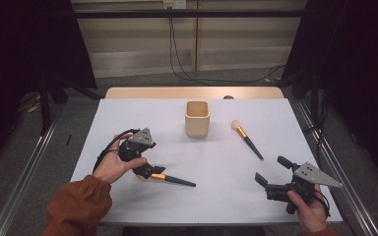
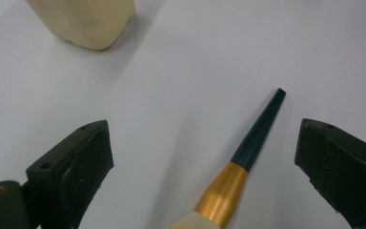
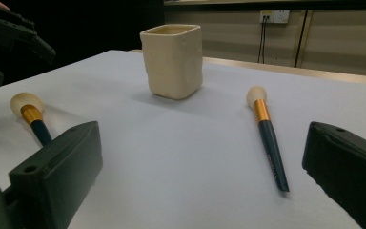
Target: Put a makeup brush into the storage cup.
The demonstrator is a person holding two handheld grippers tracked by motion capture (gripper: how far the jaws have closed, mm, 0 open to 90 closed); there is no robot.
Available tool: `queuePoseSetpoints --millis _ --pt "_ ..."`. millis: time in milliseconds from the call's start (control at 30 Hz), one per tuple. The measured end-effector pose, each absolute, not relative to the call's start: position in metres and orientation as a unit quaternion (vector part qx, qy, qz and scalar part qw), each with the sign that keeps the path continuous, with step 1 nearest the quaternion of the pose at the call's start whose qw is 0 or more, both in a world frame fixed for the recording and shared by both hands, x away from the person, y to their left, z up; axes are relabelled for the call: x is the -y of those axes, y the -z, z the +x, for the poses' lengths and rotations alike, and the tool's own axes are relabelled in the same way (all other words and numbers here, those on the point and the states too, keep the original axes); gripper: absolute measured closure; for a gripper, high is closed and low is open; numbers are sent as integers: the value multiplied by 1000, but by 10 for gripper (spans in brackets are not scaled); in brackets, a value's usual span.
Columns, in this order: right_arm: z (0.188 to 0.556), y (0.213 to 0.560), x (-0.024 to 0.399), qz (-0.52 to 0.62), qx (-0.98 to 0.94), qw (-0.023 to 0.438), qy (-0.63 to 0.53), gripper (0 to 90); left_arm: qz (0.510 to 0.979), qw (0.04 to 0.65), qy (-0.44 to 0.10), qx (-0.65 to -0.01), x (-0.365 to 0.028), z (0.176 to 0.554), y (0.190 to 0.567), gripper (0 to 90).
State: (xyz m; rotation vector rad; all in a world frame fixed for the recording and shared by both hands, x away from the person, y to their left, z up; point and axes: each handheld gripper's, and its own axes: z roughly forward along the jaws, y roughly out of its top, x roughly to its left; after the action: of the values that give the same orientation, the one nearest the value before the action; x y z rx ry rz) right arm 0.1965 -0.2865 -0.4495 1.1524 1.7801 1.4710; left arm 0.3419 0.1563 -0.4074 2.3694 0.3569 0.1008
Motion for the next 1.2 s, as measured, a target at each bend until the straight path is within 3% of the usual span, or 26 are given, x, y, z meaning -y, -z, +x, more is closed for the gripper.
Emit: queuePoseSetpoints --millis 333,1200 --pt "197 450 286 426 -666 274 -547 0 949 289 10 -122 -148 345 413 52" --pt "197 451 285 426 -671 276 -541 0 981 184 26 -61 -129 340 427 52"
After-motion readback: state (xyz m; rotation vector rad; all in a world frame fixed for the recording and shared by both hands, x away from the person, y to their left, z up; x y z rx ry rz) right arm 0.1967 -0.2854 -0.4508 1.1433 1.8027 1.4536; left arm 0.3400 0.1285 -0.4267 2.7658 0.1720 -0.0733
